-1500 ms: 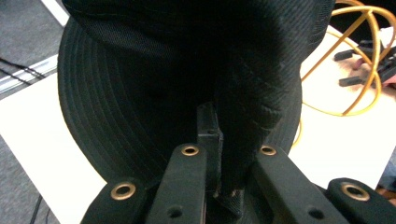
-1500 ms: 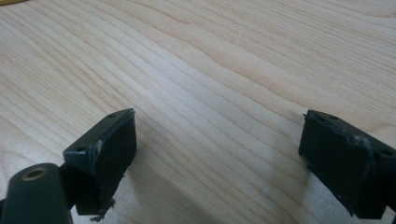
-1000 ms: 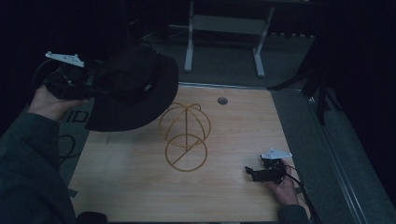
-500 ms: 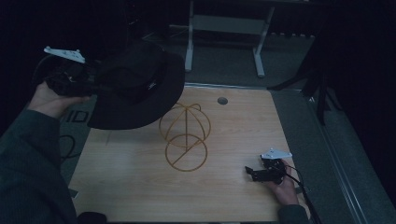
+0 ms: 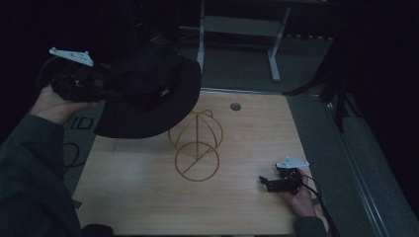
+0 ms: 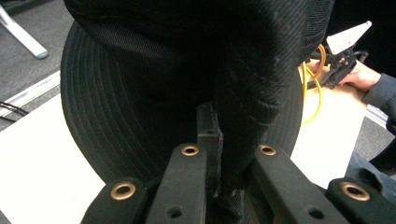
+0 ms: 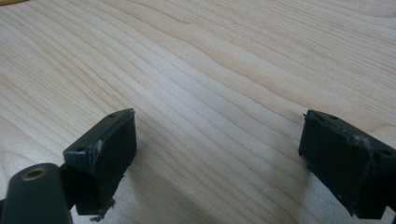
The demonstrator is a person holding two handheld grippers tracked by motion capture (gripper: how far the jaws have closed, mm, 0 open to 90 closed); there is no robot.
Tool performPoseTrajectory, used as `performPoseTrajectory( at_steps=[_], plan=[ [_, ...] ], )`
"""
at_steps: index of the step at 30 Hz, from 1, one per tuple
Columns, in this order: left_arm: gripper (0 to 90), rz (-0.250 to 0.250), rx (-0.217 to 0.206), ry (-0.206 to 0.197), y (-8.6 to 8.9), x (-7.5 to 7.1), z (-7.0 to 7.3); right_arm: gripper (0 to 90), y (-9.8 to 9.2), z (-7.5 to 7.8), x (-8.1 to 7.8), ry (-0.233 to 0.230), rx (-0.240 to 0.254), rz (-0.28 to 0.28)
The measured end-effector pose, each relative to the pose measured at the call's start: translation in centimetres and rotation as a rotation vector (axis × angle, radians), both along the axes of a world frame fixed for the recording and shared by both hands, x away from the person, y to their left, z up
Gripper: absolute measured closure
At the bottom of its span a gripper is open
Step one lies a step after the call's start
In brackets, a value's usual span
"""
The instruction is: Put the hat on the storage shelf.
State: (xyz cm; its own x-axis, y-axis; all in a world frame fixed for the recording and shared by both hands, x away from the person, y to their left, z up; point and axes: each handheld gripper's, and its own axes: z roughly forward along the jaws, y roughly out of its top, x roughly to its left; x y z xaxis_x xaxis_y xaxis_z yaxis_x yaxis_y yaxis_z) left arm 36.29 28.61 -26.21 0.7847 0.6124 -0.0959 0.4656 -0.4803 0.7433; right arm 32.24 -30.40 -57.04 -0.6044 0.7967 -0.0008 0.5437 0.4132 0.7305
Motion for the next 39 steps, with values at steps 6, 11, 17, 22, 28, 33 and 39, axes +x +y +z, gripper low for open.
performPoseTrajectory(
  at_steps=[6,11,17,22,28,33,39],
  plan=[
    [88.4,-0.019,0.006,0.0,-0.5,0.0,0.3,11.1,0.0,0.0,0.0,0.0,0.0,0.0],
    [88.4,-0.039,0.01,-0.003,-0.9,0.0,0.6,11.1,0.0,0.0,0.0,0.0,0.0,0.0],
    [88.4,-0.067,0.012,-0.004,-1.3,-0.1,0.7,11.1,0.0,0.0,0.0,0.0,0.001,0.001],
    [88.4,-0.088,0.011,0.0,-1.7,-0.1,1.0,11.1,0.0,0.0,0.0,0.0,0.0,0.0],
    [88.4,-0.109,0.011,-0.005,-2.0,-0.2,1.6,11.1,0.0,0.0,0.0,0.0,0.001,0.0],
    [88.4,-0.125,0.018,-0.006,-2.4,-0.4,1.9,11.1,0.0,0.0,0.0,0.0,0.0,0.0],
    [88.4,-0.154,0.023,-0.008,-2.9,-0.7,2.0,11.1,0.0,0.0,0.0,0.0,0.001,0.0]
  ],
)
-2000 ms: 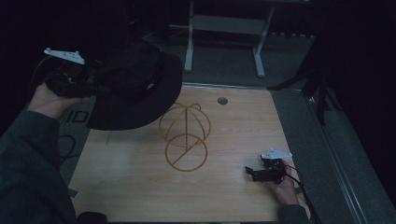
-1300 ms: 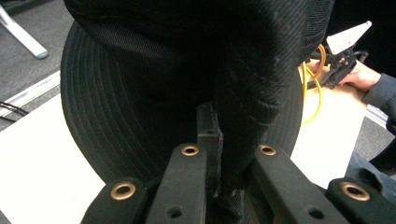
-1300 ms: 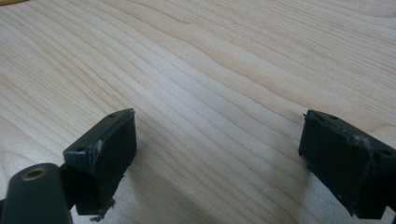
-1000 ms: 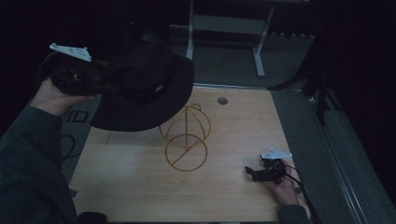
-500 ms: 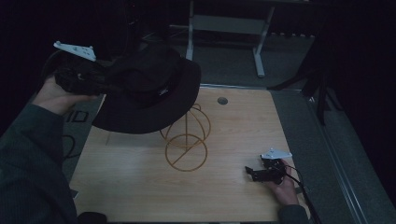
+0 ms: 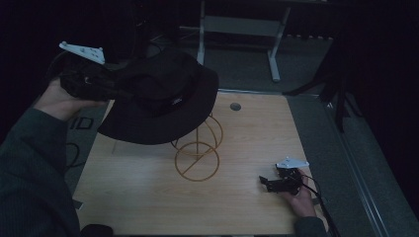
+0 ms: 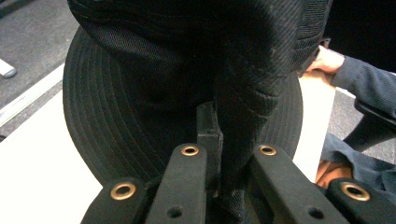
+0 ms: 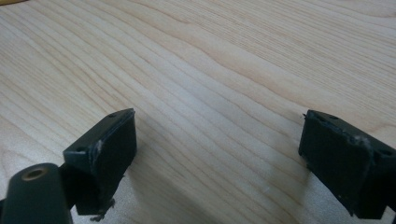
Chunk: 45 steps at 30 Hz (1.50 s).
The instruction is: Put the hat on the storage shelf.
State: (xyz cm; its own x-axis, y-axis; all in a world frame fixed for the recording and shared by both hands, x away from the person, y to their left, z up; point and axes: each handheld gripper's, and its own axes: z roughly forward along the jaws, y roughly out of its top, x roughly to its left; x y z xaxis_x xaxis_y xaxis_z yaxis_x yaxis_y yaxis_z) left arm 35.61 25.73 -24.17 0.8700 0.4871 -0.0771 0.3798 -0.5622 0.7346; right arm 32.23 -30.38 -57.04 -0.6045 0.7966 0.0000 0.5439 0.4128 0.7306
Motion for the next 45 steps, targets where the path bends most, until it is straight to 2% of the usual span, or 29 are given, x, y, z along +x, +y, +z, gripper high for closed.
performPoseTrajectory(
  at_steps=[15,25,29,45],
  plan=[
    [88.3,-0.062,0.017,0.003,-2.0,0.1,0.0,11.1,0.0,0.0,0.0,0.0,0.0,0.001],
    [88.3,-0.097,0.023,0.017,-3.6,0.5,-0.6,11.1,0.0,0.0,0.0,0.0,-0.001,0.002],
    [88.3,-0.104,0.042,0.027,-4.2,0.8,-1.0,11.1,0.0,0.0,0.0,0.0,-0.001,0.002],
    [88.2,-0.143,0.075,0.04,-6.5,1.4,-2.5,11.1,0.0,0.0,0.0,0.0,0.0,0.002]
  ],
)
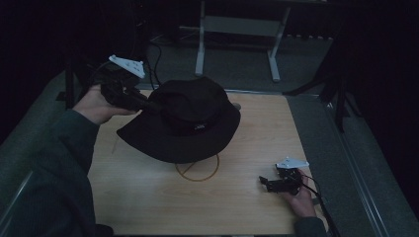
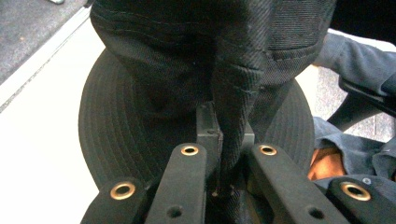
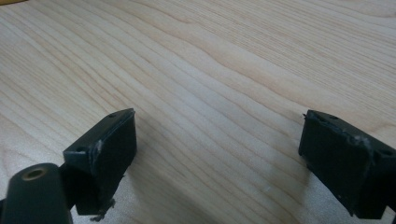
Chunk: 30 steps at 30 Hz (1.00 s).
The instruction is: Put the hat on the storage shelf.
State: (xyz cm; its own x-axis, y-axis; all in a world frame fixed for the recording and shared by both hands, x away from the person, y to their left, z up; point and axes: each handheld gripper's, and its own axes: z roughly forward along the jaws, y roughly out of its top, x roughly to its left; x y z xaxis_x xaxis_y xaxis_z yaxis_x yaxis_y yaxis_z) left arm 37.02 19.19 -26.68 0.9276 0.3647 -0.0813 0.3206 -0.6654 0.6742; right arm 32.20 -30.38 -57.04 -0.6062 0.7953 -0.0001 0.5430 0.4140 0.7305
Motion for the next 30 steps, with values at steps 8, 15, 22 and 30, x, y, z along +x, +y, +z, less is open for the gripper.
performPoseTrajectory(
  at_steps=[8,15,22,30],
  plan=[
    [87.1,-0.012,0.036,0.007,-1.2,0.2,-1.5,11.2,0.0,0.0,0.0,0.0,0.0,0.0],
    [83.6,-0.007,0.101,0.011,-2.4,0.6,-2.9,11.1,0.0,0.0,0.0,0.0,0.0,0.001],
    [78.3,0.023,0.118,0.015,-2.9,1.1,-4.0,11.1,0.0,0.0,0.0,0.0,0.0,0.001],
    [69.5,0.048,0.139,0.014,-4.0,1.3,-4.9,11.1,0.0,0.0,0.0,0.0,0.0,0.001]
  ],
)
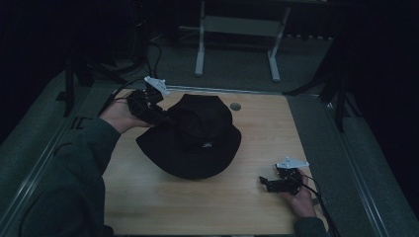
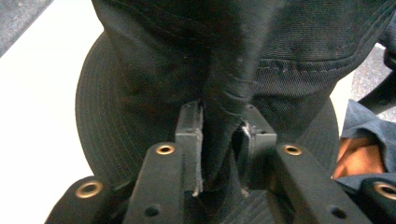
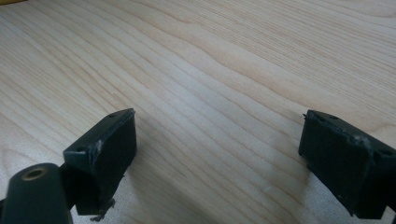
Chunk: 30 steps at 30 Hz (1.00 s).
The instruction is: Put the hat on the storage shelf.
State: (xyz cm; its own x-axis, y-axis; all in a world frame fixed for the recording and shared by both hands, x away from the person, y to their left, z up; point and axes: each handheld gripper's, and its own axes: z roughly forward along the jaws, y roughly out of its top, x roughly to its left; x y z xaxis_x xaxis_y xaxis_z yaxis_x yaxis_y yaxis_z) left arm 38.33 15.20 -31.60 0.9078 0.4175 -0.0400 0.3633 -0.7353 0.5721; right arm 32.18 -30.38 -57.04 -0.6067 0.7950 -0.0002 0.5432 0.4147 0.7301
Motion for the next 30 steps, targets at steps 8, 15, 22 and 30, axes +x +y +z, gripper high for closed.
performPoseTrajectory(
  at_steps=[8,15,22,30],
  plan=[
    [47.3,0.024,0.009,0.039,-0.6,0.3,-0.7,11.1,0.0,0.0,0.0,0.0,-0.001,0.001],
    [30.9,0.05,-0.021,0.016,-0.1,0.0,-0.5,11.1,0.0,0.0,0.0,0.0,-0.001,0.001],
    [21.0,0.075,-0.027,0.002,0.6,-0.1,-0.2,11.1,0.0,0.0,0.0,0.0,-0.001,0.001],
    [14.9,0.138,-0.05,-0.009,1.9,-0.1,0.0,11.1,0.0,0.0,0.0,0.0,0.0,0.001]
  ],
)
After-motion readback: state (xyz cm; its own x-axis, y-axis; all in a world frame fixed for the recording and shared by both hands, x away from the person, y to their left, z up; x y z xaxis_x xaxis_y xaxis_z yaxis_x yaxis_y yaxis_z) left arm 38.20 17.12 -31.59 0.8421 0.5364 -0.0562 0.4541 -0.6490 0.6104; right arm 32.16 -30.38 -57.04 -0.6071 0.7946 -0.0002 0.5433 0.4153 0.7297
